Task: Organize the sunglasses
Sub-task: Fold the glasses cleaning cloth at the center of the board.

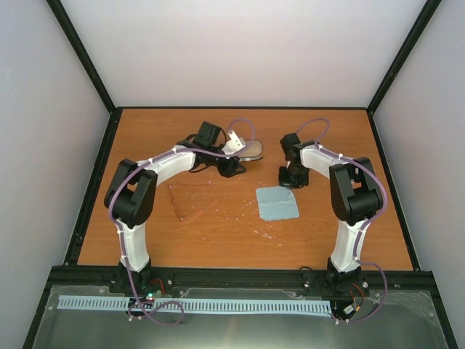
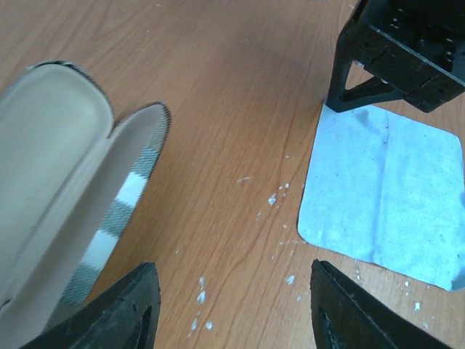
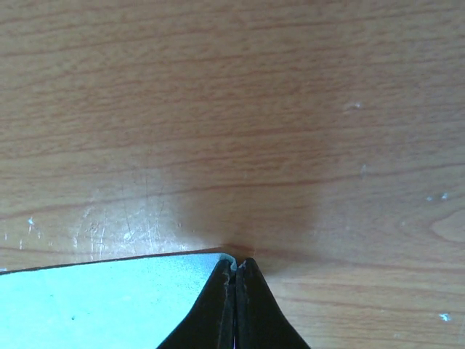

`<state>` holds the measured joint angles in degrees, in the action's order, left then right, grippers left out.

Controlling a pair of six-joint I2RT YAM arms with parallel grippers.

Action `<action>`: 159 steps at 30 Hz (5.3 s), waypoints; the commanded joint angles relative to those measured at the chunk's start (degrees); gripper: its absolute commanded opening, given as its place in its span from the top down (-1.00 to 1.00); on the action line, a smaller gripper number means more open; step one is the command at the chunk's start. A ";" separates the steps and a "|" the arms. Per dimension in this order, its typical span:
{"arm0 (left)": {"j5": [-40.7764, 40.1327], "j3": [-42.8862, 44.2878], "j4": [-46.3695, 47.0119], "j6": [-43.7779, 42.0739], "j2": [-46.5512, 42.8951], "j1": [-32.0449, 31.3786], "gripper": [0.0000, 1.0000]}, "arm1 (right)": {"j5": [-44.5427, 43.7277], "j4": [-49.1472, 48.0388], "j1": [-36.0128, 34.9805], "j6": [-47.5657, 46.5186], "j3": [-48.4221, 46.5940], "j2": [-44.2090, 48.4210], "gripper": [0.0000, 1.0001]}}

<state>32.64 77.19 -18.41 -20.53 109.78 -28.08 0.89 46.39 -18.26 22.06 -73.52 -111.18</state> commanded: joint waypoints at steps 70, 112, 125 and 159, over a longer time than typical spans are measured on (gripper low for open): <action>-21.29 8.80 -7.38 0.16 15.07 -17.75 0.99 | 1.26 -7.09 2.91 0.77 8.86 2.00 0.95; -28.21 8.75 -0.23 0.31 7.76 -16.44 0.99 | 8.65 -17.81 2.93 -4.56 12.10 11.93 0.94; -26.24 0.53 2.90 1.11 3.16 -16.57 0.99 | 11.57 -19.28 2.93 -5.25 18.16 17.60 0.95; -19.93 -6.97 4.50 2.64 0.41 -18.15 0.98 | 14.19 -19.83 2.87 -4.76 26.78 20.76 0.94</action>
<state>10.96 69.80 -14.57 -18.83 112.09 -45.41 15.40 27.00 -15.73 17.39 -47.16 -91.11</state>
